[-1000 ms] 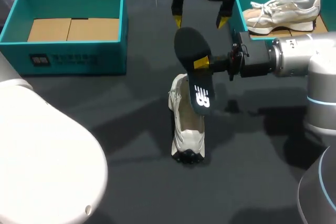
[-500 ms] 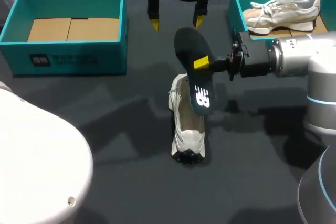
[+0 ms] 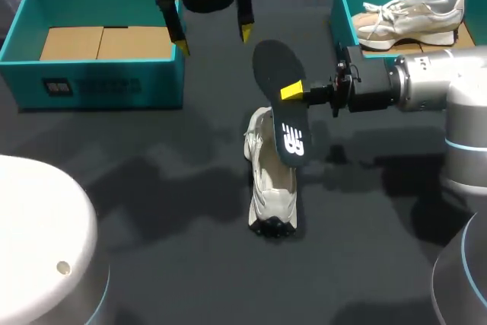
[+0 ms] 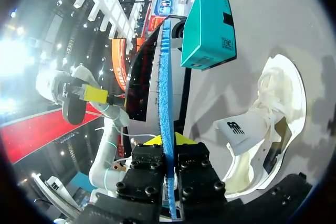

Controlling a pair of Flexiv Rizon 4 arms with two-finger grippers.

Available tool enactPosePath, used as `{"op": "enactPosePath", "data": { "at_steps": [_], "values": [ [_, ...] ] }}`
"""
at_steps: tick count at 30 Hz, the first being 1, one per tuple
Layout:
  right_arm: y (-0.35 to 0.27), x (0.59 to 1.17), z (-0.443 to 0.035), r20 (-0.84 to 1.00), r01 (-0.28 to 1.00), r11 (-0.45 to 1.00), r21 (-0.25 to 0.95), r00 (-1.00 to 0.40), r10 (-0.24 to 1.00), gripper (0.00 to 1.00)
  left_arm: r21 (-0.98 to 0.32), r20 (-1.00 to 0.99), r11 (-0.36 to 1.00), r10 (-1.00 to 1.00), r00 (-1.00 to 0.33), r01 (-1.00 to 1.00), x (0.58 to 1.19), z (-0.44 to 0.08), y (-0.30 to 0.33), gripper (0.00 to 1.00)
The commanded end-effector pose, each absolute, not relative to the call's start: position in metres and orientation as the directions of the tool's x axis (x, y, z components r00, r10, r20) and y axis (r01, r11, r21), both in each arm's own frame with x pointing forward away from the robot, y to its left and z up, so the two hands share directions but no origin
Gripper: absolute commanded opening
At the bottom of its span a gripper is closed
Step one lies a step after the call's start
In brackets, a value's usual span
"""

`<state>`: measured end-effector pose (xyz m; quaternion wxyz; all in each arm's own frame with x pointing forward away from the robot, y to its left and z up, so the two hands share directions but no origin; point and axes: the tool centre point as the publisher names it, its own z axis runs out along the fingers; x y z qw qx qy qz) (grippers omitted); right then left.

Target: Take the shoe out of the shoebox, open the shoe tongue, remove and reinsert the insole, then place the shoe into the shoebox

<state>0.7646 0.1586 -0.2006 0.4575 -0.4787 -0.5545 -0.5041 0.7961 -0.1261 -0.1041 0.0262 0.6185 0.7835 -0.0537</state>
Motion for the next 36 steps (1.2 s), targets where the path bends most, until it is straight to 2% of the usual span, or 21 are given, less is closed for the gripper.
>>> {"op": "enactPosePath", "data": {
  "at_steps": [1, 10, 19, 32, 36],
  "values": [
    [0.160, 0.764, -0.201, 0.990, 0.992, 0.032, 0.121, -0.123, 0.072, 0.00, -0.029, -0.678, 0.213, 0.714, -0.175, 0.977, 0.787, -0.111, -0.110, 1.00],
    [0.160, 0.764, -0.201, 0.990, 0.992, 0.032, 0.121, -0.123, 0.072, 0.00, 0.022, -0.795, 0.168, 0.601, -0.085, 0.986, 0.775, -0.106, -0.126, 1.00],
    [0.160, 0.764, -0.201, 0.990, 0.992, 0.032, 0.121, -0.123, 0.072, 0.00, 0.013, -0.887, 0.138, 0.460, -0.053, 0.990, 0.778, -0.110, -0.130, 1.00],
    [0.160, 0.764, -0.201, 0.990, 0.992, 0.032, 0.121, -0.123, 0.072, 0.00, 0.012, -0.885, 0.135, 0.463, -0.052, 0.991, 0.779, -0.110, -0.129, 1.00],
    [0.160, 0.764, -0.201, 0.990, 0.992, 0.032, 0.121, -0.123, 0.072, 0.00, 0.033, -0.919, 0.141, 0.393, -0.025, 0.989, 0.777, -0.117, -0.130, 1.00]
  ]
}}
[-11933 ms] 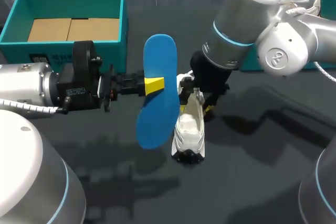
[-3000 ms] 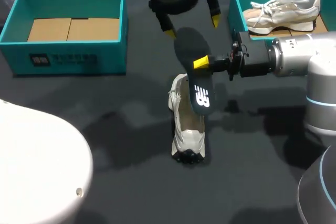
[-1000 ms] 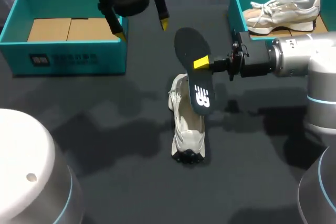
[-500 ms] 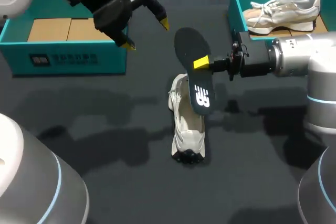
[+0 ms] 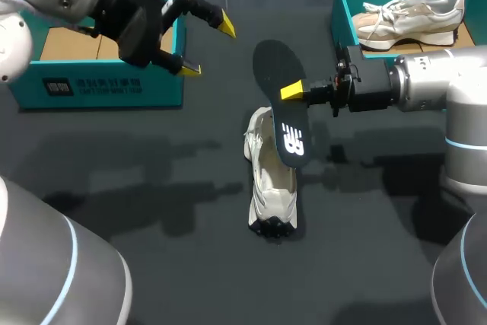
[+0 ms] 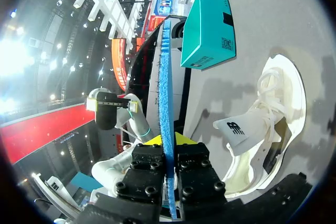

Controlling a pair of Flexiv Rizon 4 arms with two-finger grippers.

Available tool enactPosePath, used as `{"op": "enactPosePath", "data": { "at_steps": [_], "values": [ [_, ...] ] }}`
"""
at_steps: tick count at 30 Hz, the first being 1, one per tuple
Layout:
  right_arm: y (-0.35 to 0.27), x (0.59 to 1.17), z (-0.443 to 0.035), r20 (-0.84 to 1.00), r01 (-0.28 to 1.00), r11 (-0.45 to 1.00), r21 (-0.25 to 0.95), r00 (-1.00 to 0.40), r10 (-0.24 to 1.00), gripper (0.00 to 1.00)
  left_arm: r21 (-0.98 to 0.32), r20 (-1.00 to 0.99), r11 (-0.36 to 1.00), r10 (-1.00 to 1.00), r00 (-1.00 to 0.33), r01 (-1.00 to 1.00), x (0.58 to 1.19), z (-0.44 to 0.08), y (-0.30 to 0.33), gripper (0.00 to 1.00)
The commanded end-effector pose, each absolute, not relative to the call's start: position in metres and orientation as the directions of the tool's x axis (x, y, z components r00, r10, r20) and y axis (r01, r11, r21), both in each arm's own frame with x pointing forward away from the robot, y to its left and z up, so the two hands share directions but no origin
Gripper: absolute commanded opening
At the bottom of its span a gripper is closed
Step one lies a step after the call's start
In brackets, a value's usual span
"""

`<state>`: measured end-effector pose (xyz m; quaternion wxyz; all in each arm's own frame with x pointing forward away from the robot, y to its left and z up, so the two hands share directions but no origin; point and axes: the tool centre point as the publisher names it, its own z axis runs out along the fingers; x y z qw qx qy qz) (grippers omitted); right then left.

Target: Take the shoe out of the shoebox, open the shoe tongue, remove and reinsert the insole, then place the shoe into the shoebox

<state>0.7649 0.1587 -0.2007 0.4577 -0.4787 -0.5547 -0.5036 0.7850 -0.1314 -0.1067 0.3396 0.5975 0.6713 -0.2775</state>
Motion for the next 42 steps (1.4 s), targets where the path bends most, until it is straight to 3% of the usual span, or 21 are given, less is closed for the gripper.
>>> {"op": "enactPosePath", "data": {
  "at_steps": [1, 16, 24, 39, 42],
  "values": [
    [0.160, 0.764, -0.201, 0.990, 0.992, 0.032, 0.121, -0.123, 0.072, 0.00, 0.034, -0.926, 0.150, 0.376, -0.025, 0.988, 0.777, -0.120, -0.129, 1.00],
    [0.160, 0.764, -0.201, 0.990, 0.992, 0.032, 0.121, -0.123, 0.072, 0.00, 0.039, -0.944, 0.102, 0.331, 0.003, 0.994, 0.776, -0.134, -0.132, 1.00],
    [0.165, 0.767, -0.199, 0.993, 0.994, 0.025, 0.103, -0.105, 0.050, 0.00, 0.046, -0.962, 0.159, 0.274, 0.000, 0.986, 0.779, -0.153, -0.152, 1.00],
    [0.184, 0.763, -0.188, 0.997, 0.998, 0.012, 0.070, -0.069, -0.027, 0.00, -0.058, -0.982, 0.205, 0.163, -0.093, 0.977, 0.797, -0.176, -0.187, 1.00],
    [0.186, 0.761, -0.187, 0.997, 0.998, 0.005, 0.069, -0.069, -0.029, 0.00, -0.066, -0.983, 0.210, 0.152, -0.099, 0.976, 0.799, -0.178, -0.192, 0.85]
  ]
}}
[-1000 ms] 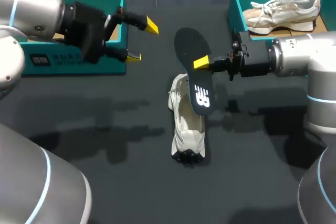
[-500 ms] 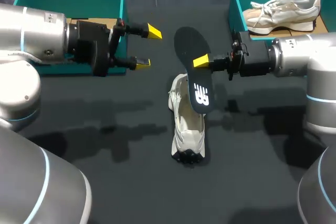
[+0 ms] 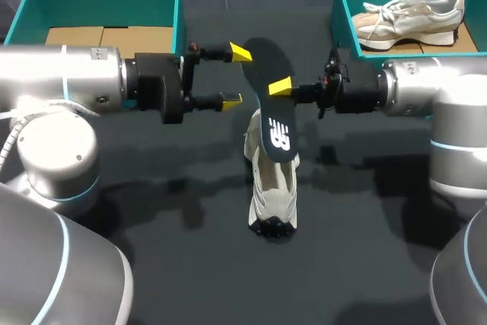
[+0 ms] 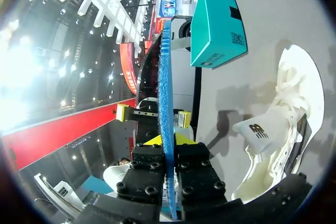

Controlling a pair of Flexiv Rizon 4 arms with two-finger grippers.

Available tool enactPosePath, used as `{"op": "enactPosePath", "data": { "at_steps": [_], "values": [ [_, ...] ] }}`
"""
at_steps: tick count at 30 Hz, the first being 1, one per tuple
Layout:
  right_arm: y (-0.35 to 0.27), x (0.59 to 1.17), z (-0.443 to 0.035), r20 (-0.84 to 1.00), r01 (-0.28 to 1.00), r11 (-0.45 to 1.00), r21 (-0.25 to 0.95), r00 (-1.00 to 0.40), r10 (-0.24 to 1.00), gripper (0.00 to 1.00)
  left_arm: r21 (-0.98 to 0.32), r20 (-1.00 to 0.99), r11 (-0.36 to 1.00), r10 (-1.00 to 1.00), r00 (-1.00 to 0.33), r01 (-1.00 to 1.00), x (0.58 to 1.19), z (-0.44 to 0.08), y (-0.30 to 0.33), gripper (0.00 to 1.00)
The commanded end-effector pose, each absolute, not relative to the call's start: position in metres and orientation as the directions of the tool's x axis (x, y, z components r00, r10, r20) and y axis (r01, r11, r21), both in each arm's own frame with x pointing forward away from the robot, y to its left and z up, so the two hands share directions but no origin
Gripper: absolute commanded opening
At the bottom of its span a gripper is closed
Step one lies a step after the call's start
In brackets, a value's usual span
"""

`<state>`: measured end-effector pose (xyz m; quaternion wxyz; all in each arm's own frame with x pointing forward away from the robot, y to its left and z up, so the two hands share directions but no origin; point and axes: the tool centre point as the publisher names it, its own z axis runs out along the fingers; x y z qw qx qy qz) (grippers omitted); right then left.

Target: Take the shoe out of the shoebox, open the shoe tongue, remove and reinsert the insole, then place the shoe into the shoebox

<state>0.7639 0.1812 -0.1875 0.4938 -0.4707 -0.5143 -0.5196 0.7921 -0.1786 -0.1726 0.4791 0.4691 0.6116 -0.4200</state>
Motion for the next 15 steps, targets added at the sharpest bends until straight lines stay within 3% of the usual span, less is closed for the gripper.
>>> {"op": "enactPosePath", "data": {
  "at_steps": [1, 2, 4, 9, 12, 15],
  "values": [
    [0.187, 0.760, -0.186, 0.997, 0.998, 0.003, 0.069, -0.069, -0.031, 0.00, -0.067, -0.983, 0.210, 0.151, -0.100, 0.976, 0.799, -0.179, -0.193, 0.84],
    [0.188, 0.760, -0.186, 0.997, 0.998, 0.002, 0.069, -0.069, -0.032, 0.00, -0.066, -0.984, 0.213, 0.149, -0.099, 0.975, 0.799, -0.180, -0.195, 0.81],
    [0.190, 0.759, -0.185, 0.997, 0.998, 0.001, 0.069, -0.068, -0.036, 0.00, -0.066, -0.984, 0.216, 0.146, -0.099, 0.974, 0.800, -0.181, -0.198, 0.63],
    [0.194, 0.756, -0.183, 0.997, 0.998, 0.007, 0.070, -0.070, -0.044, 0.00, -0.062, -0.986, 0.222, 0.137, -0.094, 0.973, 0.802, -0.185, -0.204, 0.63],
    [0.196, 0.755, -0.182, 0.997, 0.998, 0.010, 0.069, -0.068, -0.044, 0.00, -0.060, -0.987, 0.229, 0.133, -0.092, 0.972, 0.803, -0.186, -0.207, 0.49],
    [0.197, 0.754, -0.181, 0.997, 0.998, 0.015, 0.067, -0.066, -0.049, 0.00, -0.059, -0.988, 0.234, 0.126, -0.091, 0.970, 0.803, -0.187, -0.208, 0.43]
  ]
}}
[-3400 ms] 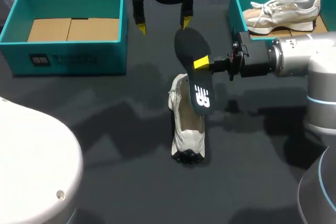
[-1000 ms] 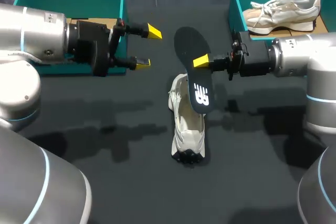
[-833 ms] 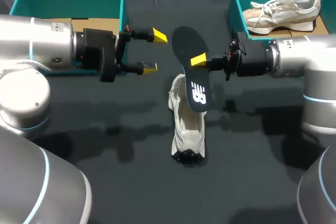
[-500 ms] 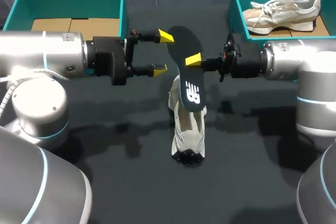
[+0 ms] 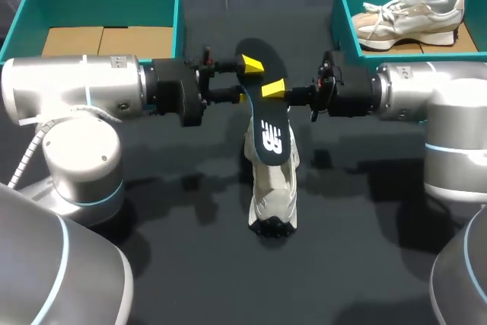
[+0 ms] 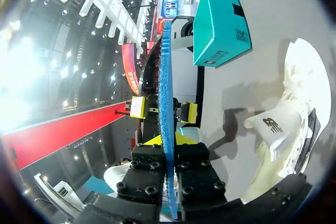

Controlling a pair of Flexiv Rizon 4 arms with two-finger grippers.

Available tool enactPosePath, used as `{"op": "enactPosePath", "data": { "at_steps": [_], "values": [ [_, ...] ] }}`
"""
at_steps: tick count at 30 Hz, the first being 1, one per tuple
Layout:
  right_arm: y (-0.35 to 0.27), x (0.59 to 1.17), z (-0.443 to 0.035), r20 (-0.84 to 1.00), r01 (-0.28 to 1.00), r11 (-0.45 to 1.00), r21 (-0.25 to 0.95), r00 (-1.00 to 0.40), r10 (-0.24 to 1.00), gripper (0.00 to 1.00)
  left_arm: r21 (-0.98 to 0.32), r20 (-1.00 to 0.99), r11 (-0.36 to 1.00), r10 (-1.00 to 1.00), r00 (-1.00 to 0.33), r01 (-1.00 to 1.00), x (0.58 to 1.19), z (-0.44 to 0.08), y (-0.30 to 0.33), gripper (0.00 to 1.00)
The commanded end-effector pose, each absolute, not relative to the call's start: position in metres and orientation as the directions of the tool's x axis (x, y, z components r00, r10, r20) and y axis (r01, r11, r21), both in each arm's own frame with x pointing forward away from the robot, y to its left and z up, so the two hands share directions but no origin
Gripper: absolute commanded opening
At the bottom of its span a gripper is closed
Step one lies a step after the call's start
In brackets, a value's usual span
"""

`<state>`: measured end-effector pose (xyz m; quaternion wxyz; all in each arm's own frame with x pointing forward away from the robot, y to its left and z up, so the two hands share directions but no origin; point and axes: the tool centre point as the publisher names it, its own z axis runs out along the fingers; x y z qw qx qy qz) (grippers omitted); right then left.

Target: Take the shoe out of the shoebox, open the shoe tongue, remove and reinsert the insole, then place the shoe into the shoebox

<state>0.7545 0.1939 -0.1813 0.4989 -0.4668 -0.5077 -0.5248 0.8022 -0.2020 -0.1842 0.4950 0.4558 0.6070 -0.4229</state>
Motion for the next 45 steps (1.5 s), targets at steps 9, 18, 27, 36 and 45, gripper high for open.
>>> {"op": "enactPosePath", "data": {
  "at_steps": [9, 18, 27, 36, 45],
  "values": [
    [0.201, 0.754, -0.181, 0.997, 0.998, 0.024, 0.060, -0.059, -0.047, 0.00, -0.049, -0.989, 0.239, 0.121, -0.080, 0.970, 0.804, -0.189, -0.211, 0.36],
    [0.200, 0.751, -0.181, 0.998, 0.998, 0.018, 0.054, -0.053, -0.045, 0.00, -0.038, -0.990, 0.238, 0.121, -0.069, 0.970, 0.804, -0.187, -0.216, 0.12],
    [0.198, 0.751, -0.184, 0.997, 0.999, 0.014, 0.044, -0.044, -0.058, 0.00, -0.029, -0.990, 0.232, 0.131, -0.060, 0.972, 0.804, -0.188, -0.218, 0.00],
    [0.164, 0.748, -0.184, 0.996, 0.996, -0.031, 0.081, -0.083, -0.042, 1.00, -0.030, -0.988, 0.229, 0.144, -0.064, 0.973, 0.793, -0.186, -0.205, 0.00],
    [0.113, 0.744, -0.191, 0.957, 0.956, 0.052, 0.289, -0.290, 0.006, 1.00, -0.071, -0.982, 0.218, 0.155, -0.107, 0.973, 0.761, -0.174, -0.181, 0.00]
  ]
}}
